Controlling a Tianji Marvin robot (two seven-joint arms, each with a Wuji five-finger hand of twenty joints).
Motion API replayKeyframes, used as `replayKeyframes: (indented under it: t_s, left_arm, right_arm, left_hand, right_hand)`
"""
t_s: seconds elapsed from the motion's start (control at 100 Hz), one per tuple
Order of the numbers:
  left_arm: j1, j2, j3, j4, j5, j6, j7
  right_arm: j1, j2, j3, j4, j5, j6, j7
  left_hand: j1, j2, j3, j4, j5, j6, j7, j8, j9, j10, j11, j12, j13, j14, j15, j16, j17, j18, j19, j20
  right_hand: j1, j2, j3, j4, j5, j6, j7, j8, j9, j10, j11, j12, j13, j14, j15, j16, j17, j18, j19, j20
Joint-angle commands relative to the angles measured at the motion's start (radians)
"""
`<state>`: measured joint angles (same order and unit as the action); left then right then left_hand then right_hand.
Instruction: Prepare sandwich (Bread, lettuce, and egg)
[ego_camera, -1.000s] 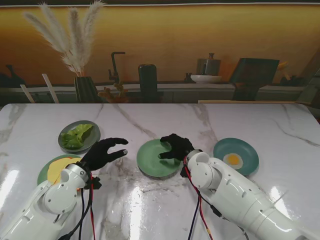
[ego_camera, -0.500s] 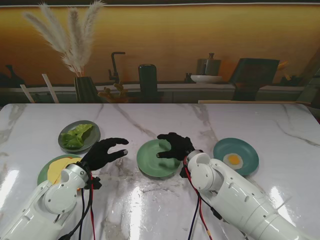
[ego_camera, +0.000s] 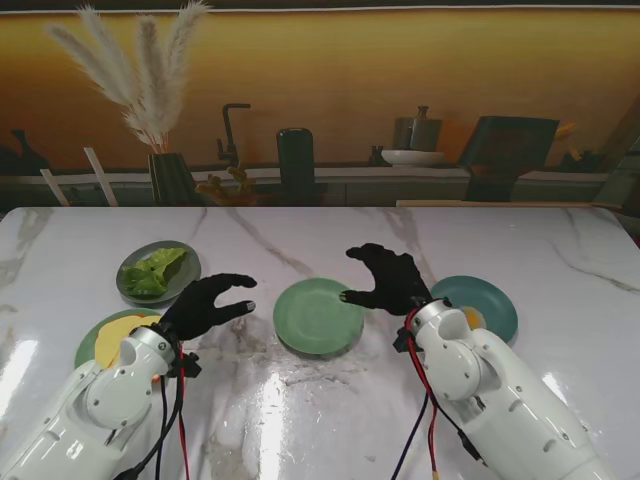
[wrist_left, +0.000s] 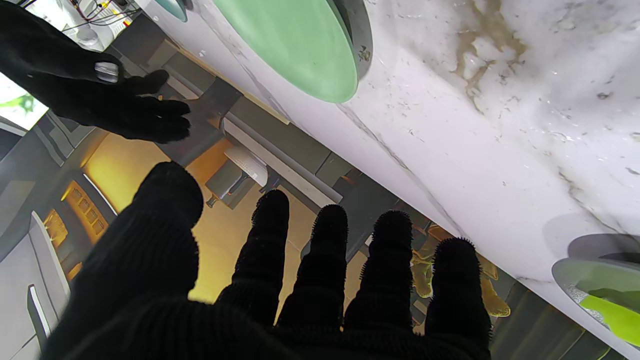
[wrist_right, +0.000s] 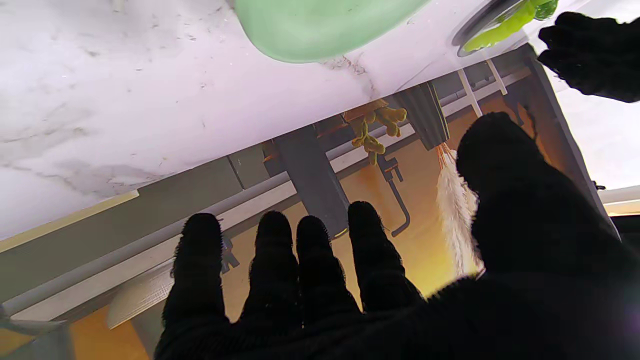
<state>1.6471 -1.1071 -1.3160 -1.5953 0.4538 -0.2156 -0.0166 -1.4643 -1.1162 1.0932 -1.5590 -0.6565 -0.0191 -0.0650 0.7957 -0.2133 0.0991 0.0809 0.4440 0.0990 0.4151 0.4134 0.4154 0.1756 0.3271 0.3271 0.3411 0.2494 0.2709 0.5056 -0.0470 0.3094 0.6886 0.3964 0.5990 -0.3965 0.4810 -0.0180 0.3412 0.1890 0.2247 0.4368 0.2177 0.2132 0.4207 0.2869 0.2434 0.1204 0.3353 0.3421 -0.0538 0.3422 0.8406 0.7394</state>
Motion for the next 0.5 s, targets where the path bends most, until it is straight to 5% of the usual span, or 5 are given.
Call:
replayKeyframes:
  t_s: [0.0,0.25,0.49]
  left_arm:
    - [-0.002,-0.002,0.0,0.002,0.0,0.001,0.003]
    - [0.002,-0.001,-0.006,-0.001,0.002,-0.006,-0.001]
    - [0.02,0.011,-0.036,-0.031,0.028,0.008,-0.045]
  right_arm:
    - [-0.063,0.008,0.034,-0.044,-0.006,-0.026,0.015]
    - [-0.249,0.016,0.161,-0.187,0.023,-0.058,0.051]
    - [-0.336,0.021,0.205,-0.19,-0.012,-0.102,0.038]
  left_hand:
    - [0.009,-0.011,0.013,0.02,-0.013,-0.009,0.007,0.009,-0.01,-0.016,-0.003,0.006,-0.005,-0.029,-0.005,-0.002,0.004,-0.004,0.018,0.011]
    - [0.007,-0.025,0.038,0.024,0.012,0.051,-0.024,-0.017,-0.005,-0.008,-0.002,0.006,0.0,-0.023,0.0,0.001,0.008,-0.002,0.036,0.027]
    - [0.005,-0.062,0.053,0.029,-0.006,0.037,-0.04,-0.027,-0.019,-0.009,-0.012,0.001,-0.009,-0.023,-0.007,-0.004,0.005,-0.006,0.033,0.026]
  right_hand:
    - [-0.039,0.031,-0.004,-0.016,0.037,0.029,0.012,0.015,0.014,-0.003,0.003,-0.003,0.012,-0.007,0.001,-0.001,-0.003,-0.012,0.012,-0.017]
    - [-0.054,0.05,-0.003,-0.017,0.036,0.031,-0.02,0.022,0.03,0.001,-0.008,-0.014,0.001,-0.003,-0.002,-0.012,-0.03,-0.012,0.028,-0.076]
    - [-0.049,0.059,-0.004,-0.016,0.027,0.027,-0.033,0.025,0.004,0.0,-0.001,-0.01,-0.029,-0.012,0.0,-0.011,-0.067,-0.004,0.024,-0.096]
